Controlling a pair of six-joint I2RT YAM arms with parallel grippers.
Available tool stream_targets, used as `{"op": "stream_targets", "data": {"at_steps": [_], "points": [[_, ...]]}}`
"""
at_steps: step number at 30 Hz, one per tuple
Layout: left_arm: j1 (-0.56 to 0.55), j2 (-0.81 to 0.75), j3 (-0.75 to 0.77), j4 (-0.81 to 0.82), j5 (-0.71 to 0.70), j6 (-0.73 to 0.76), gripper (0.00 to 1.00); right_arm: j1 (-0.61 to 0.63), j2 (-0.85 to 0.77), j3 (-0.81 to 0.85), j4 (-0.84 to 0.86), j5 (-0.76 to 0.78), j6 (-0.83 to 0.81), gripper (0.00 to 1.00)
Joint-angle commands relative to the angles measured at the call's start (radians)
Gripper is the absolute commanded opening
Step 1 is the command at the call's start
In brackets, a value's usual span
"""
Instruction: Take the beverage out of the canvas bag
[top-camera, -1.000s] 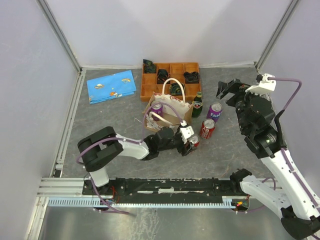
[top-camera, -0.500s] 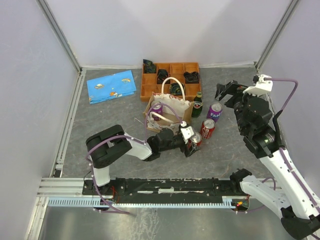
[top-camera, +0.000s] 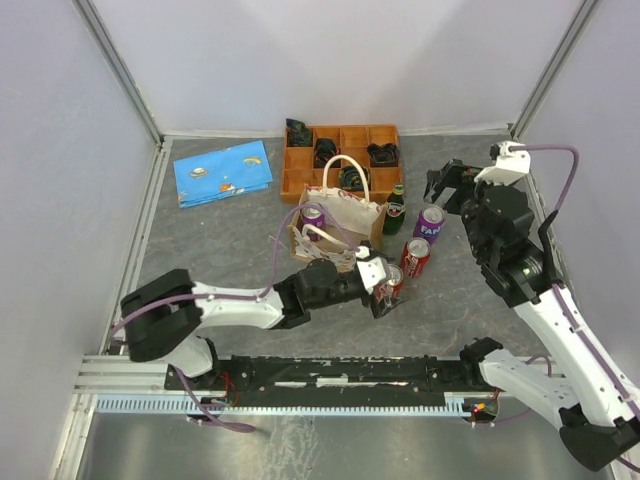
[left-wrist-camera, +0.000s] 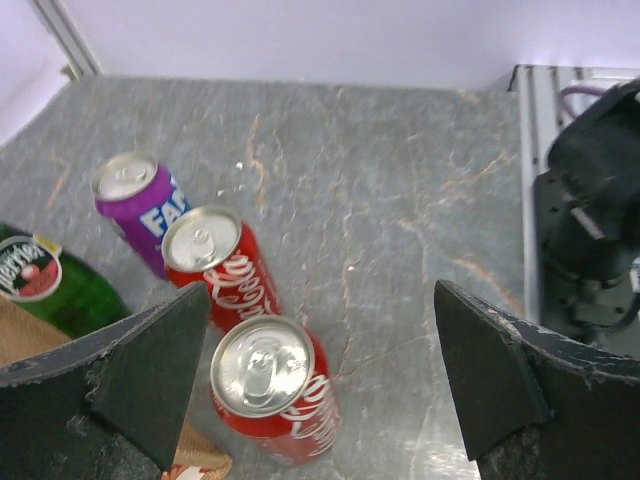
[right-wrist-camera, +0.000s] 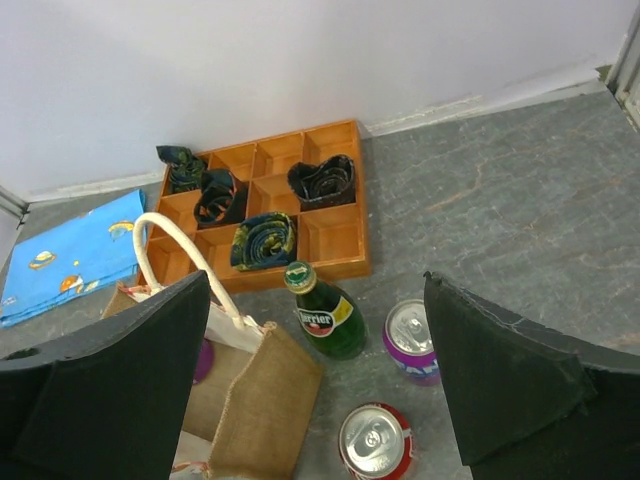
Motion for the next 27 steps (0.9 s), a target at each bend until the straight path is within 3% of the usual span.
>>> {"op": "stream_targets", "data": {"at_steps": [1,10,15,22,27], "points": [[-0.053,-0.151,0.026,-0.114,-0.079,0.114,0.99,-0.001,0.07,0.131,-0.042,-0.097,-0.056,0.93],[-0.049,-0.55,-0.141,-0.2,-0.43,0.192,0.99,0.011,0.309,0.348,-0.208,-0.362,-0.086,0.78],[-0.031,-0.7,-0.234,-0.253,-0.647,0.204,0.99,0.117,0.426,0.389,-0.213,-0.353,-0.142,0.77],[0.058,-0.947,-0.357,-0.377,-0.844,0.077,0.99,0.241,0.605,0.491,-0.225,-0.316,-0.195,0.78],[0.147,-1.064,-0.361,-0.628,-0.919,-0.077,0.99,0.292,0.726,0.561,-0.235,-0.335,-0.228,0.8]]}}
